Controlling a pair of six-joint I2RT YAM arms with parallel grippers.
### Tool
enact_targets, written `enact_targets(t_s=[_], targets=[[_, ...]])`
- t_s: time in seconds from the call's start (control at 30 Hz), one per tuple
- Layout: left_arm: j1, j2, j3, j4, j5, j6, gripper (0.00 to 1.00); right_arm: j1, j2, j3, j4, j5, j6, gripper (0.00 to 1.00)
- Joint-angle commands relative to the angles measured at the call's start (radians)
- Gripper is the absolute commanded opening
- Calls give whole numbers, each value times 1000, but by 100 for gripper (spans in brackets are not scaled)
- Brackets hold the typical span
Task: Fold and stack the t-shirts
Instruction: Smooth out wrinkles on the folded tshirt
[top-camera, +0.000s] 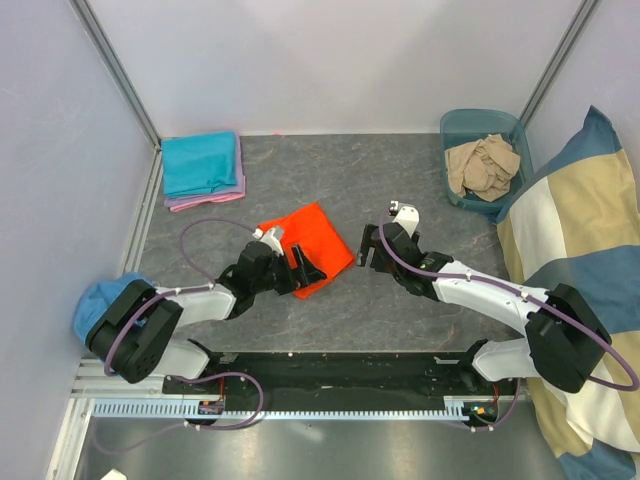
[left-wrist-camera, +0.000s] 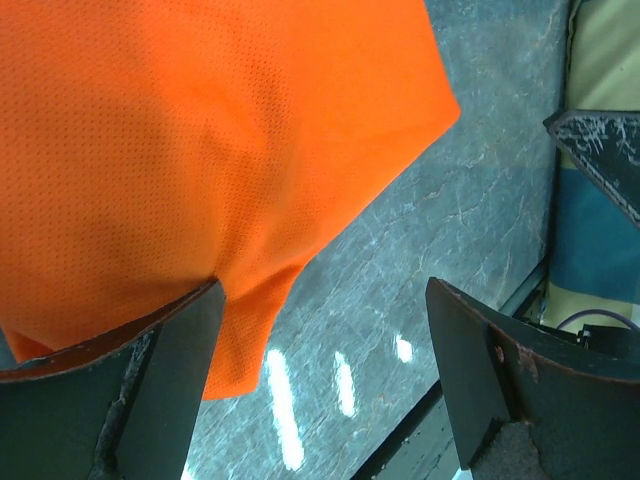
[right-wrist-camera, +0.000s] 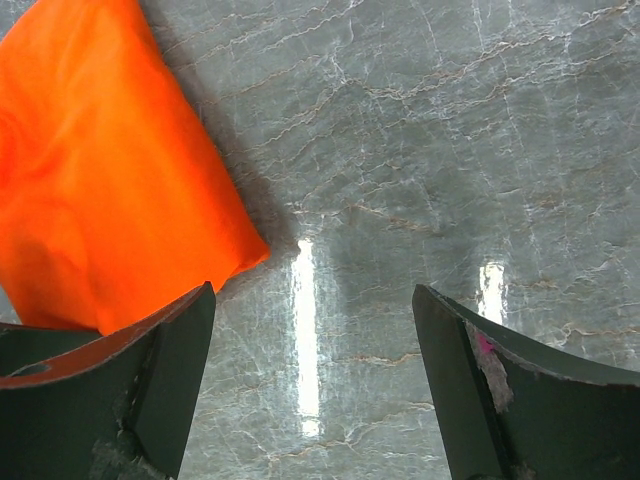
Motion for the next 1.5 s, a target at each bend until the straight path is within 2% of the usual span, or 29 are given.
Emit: enact_targets(t_s=[0.0, 0.13, 0.17, 0.3, 0.43, 0.53, 0.6, 0.7, 0.87, 0.97, 1.2, 1.47], targets=[[-3, -55, -73, -110, 5, 2, 91, -8, 12, 45, 12, 23, -30, 89], [-3, -240, -42, -244, 15, 9, 91, -17, 38, 111, 9, 20, -70, 90], [-3, -320, -30, -324, 7, 17, 90, -22, 53, 125, 9, 17, -85, 90], [-3, -467, 19, -502, -8, 68, 91, -46, 95, 193, 5, 0, -112, 90], [-3, -604, 45, -640, 2, 98, 91, -66, 159, 268, 4, -59, -142, 91], [-1, -681, 83, -703, -62, 109, 95, -77, 222, 323, 16, -147, -201, 92], [-1, -680, 91, -719, -137, 102, 100, -91, 257, 354, 25, -211, -243, 93], [0, -629, 77, -694, -195, 89, 100, -97, 296, 371, 79, -319, -283, 95], [5, -504, 31, -445, -221, 75, 100, -97, 345, 429, 53, -415, -316, 95], [17, -418, 60, -376, -238, 88, 100, -97, 319, 412, 55, -463, -302, 95], [95, -356, 117, -349, -252, 79, 99, -97, 218, 287, 58, -577, -274, 96], [275, -356, 140, -312, -235, 62, 99, -77, 122, 127, 147, -745, -231, 98]])
